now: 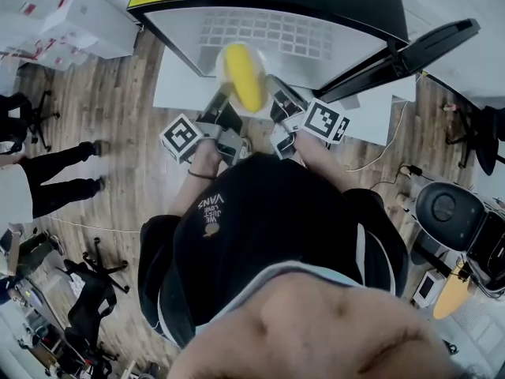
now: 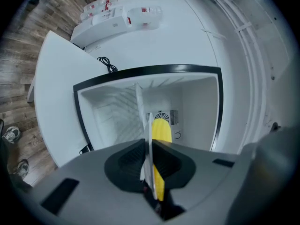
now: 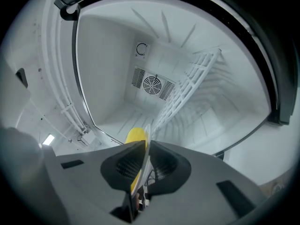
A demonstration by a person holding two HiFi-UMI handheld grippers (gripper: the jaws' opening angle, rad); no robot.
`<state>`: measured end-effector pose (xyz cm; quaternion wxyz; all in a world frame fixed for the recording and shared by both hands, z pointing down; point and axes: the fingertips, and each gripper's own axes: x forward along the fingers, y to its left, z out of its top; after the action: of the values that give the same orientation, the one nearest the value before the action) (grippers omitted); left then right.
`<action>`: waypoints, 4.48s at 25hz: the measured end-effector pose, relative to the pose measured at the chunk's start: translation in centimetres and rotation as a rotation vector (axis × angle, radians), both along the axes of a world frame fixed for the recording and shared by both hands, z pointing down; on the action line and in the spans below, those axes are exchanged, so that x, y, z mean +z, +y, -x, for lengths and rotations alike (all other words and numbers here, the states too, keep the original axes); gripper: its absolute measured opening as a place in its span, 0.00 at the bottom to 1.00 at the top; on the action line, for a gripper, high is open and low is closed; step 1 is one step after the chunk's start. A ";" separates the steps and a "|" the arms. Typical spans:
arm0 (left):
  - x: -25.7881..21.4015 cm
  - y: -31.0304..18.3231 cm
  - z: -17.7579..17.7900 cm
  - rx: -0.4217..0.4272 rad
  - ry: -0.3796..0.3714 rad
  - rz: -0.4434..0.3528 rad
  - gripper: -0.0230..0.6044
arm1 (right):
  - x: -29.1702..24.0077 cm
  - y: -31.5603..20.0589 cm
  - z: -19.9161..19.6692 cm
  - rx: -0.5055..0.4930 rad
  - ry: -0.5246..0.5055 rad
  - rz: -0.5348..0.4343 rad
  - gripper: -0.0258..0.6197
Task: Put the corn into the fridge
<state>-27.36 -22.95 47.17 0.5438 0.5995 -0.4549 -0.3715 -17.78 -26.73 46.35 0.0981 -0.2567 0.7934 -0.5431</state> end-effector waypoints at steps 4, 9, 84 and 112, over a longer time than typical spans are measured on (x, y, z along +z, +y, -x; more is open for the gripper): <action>-0.3 -1.5 -0.2 0.034 0.008 -0.010 0.10 | -0.2 -1.3 -0.3 0.032 0.002 -0.016 0.09; -0.5 -3.1 -0.7 0.068 0.027 -0.010 0.10 | -0.8 -2.7 -0.7 0.061 -0.005 -0.058 0.09; 1.1 -9.3 -2.1 -0.102 0.205 0.097 0.10 | -1.4 -5.9 -4.9 0.137 0.069 -0.178 0.25; 1.2 -10.7 -2.1 -0.132 0.235 0.070 0.12 | -0.9 -3.0 -3.2 0.039 0.637 -0.666 0.37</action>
<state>-25.22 -33.60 48.38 0.5882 0.5013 -0.4390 -0.4582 -14.59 -29.78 45.49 -0.0635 -0.3802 0.9104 -0.1505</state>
